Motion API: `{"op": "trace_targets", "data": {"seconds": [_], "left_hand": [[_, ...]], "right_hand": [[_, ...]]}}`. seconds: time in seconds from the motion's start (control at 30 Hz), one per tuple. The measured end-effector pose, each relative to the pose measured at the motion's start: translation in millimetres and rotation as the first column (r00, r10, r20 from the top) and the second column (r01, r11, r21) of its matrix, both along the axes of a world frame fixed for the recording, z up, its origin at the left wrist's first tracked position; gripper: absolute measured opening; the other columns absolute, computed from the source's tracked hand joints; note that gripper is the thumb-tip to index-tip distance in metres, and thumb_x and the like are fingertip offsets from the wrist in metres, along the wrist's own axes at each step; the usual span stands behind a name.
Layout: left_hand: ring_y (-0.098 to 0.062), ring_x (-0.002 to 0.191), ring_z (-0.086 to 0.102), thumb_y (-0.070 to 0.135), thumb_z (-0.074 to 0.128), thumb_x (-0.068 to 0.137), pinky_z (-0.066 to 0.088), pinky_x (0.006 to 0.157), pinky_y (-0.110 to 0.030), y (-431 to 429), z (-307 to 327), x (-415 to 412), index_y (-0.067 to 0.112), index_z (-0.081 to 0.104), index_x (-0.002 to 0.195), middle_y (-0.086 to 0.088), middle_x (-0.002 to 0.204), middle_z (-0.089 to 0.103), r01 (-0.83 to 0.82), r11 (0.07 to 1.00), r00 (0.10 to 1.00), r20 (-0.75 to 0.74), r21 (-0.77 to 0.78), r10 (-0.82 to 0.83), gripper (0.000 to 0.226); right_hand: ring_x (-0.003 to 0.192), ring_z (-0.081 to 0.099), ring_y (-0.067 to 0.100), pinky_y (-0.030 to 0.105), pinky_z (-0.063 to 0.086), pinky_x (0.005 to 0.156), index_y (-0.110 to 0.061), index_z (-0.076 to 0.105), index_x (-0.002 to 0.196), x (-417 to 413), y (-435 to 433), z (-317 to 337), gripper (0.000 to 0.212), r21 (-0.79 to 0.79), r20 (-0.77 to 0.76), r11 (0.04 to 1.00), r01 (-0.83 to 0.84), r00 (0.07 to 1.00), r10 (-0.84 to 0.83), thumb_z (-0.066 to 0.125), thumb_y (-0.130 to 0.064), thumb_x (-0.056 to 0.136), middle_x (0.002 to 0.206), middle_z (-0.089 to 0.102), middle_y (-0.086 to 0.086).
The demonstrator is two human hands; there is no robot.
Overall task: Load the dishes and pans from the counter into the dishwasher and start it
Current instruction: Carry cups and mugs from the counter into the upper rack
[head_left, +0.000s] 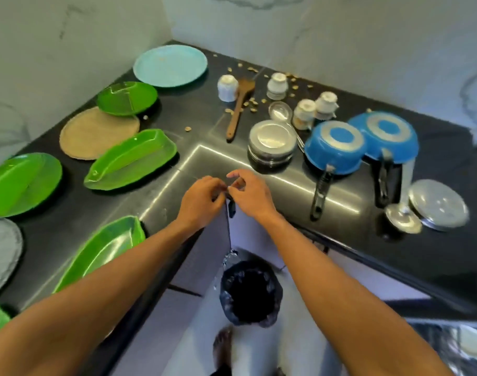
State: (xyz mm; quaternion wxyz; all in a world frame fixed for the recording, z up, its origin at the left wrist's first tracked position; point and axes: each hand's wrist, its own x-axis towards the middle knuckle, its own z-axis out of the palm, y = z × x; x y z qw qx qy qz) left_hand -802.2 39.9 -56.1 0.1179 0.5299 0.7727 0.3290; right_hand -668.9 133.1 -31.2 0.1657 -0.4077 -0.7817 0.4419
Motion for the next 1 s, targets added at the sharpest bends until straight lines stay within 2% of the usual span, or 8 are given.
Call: {"op": "trace_targets", "data": {"seconds": [0.1, 0.2, 0.3, 0.5, 0.6, 0.73, 0.87, 1.0], "left_hand": [[-0.025, 0.092, 0.062, 0.036, 0.053, 0.08, 0.051, 0.08, -0.044, 36.6, 2.9, -26.1, 0.024, 0.068, 0.1, 0.001, 0.097, 0.067, -0.114, 0.993, 0.991, -0.071, -0.009, 0.113, 0.028], [-0.026, 0.106, 0.057, 0.042, 0.059, 0.077, 0.048, 0.09, -0.042, 67.3, -4.3, -48.1, 0.021, 0.064, 0.111, -0.003, 0.111, 0.063, -0.271, 0.962, 0.962, -0.053, -0.041, 0.269, 0.04], [-0.027, 0.11, 0.053, 0.051, 0.061, 0.074, 0.043, 0.094, -0.04, 94.0, -12.9, -67.9, 0.02, 0.06, 0.116, -0.004, 0.114, 0.059, -0.371, 0.925, 0.927, -0.091, -0.079, 0.364, 0.051], [-0.028, 0.129, 0.043, 0.061, 0.054, 0.079, 0.03, 0.112, -0.045, 142.5, -27.7, -80.9, 0.017, 0.055, 0.118, -0.007, 0.137, 0.048, -0.563, 0.824, 0.812, -0.223, -0.061, 0.539, 0.059], [-0.027, 0.136, 0.037, 0.064, 0.052, 0.081, 0.027, 0.116, -0.046, 145.7, -31.6, -82.4, 0.019, 0.052, 0.123, -0.006, 0.144, 0.043, -0.597, 0.798, 0.785, -0.266, -0.082, 0.56, 0.062], [-0.025, 0.14, 0.032, 0.067, 0.051, 0.082, 0.024, 0.118, -0.044, 144.1, -30.4, -85.4, 0.022, 0.049, 0.125, -0.004, 0.145, 0.041, -0.613, 0.785, 0.771, -0.286, -0.09, 0.569, 0.062], [-0.024, 0.142, 0.029, 0.069, 0.051, 0.082, 0.021, 0.119, -0.042, 147.4, -29.1, -79.6, 0.025, 0.049, 0.127, -0.001, 0.148, 0.038, -0.615, 0.782, 0.772, -0.278, -0.1, 0.572, 0.063], [-0.023, 0.142, 0.029, 0.07, 0.051, 0.082, 0.022, 0.119, -0.042, 147.2, -27.3, -78.9, 0.027, 0.048, 0.127, -0.001, 0.148, 0.037, -0.615, 0.782, 0.771, -0.285, -0.103, 0.57, 0.062]], "right_hand": [[0.087, 0.065, 0.013, 0.04, 0.055, 0.084, -0.035, 0.065, 0.109, -33.0, 32.0, 9.0, 0.027, 0.06, -0.003, 0.998, -0.007, 1.0, 0.007, 0.065, -0.025, 0.085, 0.086, 0.066, -0.012], [0.085, 0.064, 0.014, 0.039, 0.055, 0.082, -0.029, 0.066, 0.11, -62.8, 73.3, 17.9, 0.026, 0.122, -0.007, 0.992, 0.011, 1.0, -0.01, 0.065, -0.021, 0.085, 0.088, 0.067, -0.006], [0.089, 0.063, 0.017, 0.037, 0.053, 0.085, -0.023, 0.066, 0.114, -89.4, 114.6, 25.1, 0.033, 0.18, -0.007, 0.984, 0.003, 1.0, -0.002, 0.065, -0.016, 0.082, 0.096, 0.067, -0.002], [0.117, 0.054, 0.03, 0.036, 0.045, 0.098, -0.018, 0.053, 0.136, -151.9, 216.5, 21.1, 0.061, 0.282, 0.087, 0.959, -0.041, 0.996, 0.017, 0.07, -0.017, 0.077, 0.126, 0.055, 0.012], [0.127, 0.045, 0.029, 0.034, 0.041, 0.102, -0.021, 0.043, 0.146, -182.0, 256.7, 16.9, 0.081, 0.309, 0.148, 0.949, -0.058, 0.989, 0.012, 0.077, -0.02, 0.073, 0.137, 0.045, 0.012], [0.134, 0.039, 0.03, 0.048, 0.045, 0.1, -0.031, 0.035, 0.149, -217.5, 286.7, 9.9, 0.094, 0.287, 0.281, 0.954, -0.089, 0.96, 0.005, 0.082, -0.036, 0.069, 0.145, 0.042, 0.005], [0.126, 0.044, 0.035, 0.044, 0.04, 0.099, -0.028, 0.044, 0.14, -226.8, 300.1, 4.1, 0.082, 0.41, 0.38, 0.901, -0.142, 0.924, -0.027, 0.08, -0.045, 0.069, 0.136, 0.052, 0.009], [0.117, 0.052, 0.033, 0.041, 0.04, 0.094, -0.027, 0.051, 0.132, -226.1, 297.3, 9.0, 0.075, 0.45, 0.335, 0.886, -0.111, 0.941, -0.053, 0.08, -0.049, 0.066, 0.127, 0.058, 0.008]]}}
